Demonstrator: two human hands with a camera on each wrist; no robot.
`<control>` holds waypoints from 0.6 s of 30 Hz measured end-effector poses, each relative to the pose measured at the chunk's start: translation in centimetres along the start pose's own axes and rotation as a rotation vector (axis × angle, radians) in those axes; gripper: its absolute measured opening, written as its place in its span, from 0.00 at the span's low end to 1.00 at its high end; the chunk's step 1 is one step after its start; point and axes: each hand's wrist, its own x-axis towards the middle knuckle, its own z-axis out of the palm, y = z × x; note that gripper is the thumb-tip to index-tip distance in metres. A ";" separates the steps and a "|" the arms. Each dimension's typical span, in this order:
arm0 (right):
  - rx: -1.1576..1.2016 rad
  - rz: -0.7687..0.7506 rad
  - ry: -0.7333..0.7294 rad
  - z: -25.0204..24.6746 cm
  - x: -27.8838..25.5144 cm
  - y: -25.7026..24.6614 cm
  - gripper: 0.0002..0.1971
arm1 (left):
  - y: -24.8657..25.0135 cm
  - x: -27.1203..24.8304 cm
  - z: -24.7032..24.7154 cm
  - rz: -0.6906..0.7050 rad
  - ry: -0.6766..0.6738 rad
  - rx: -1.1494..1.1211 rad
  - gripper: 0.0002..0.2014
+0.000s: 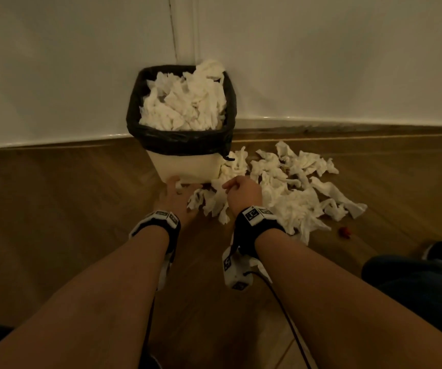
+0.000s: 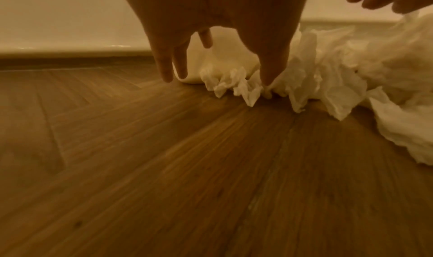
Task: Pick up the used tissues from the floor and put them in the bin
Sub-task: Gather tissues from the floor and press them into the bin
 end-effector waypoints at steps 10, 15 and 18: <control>-0.039 -0.021 0.034 0.3 -0.1 0.5 0.17 | 0.0 1.1 1.7 0.029 -0.132 0.127 0.21; -0.009 -0.018 0.067 0.4 -0.2 0.4 0.17 | -1.0 0.7 0.7 -0.131 -0.030 -0.197 0.11; -0.041 -0.033 0.055 0.6 -0.3 0.4 0.17 | -1.5 -0.1 0.8 -0.272 0.127 -0.381 0.09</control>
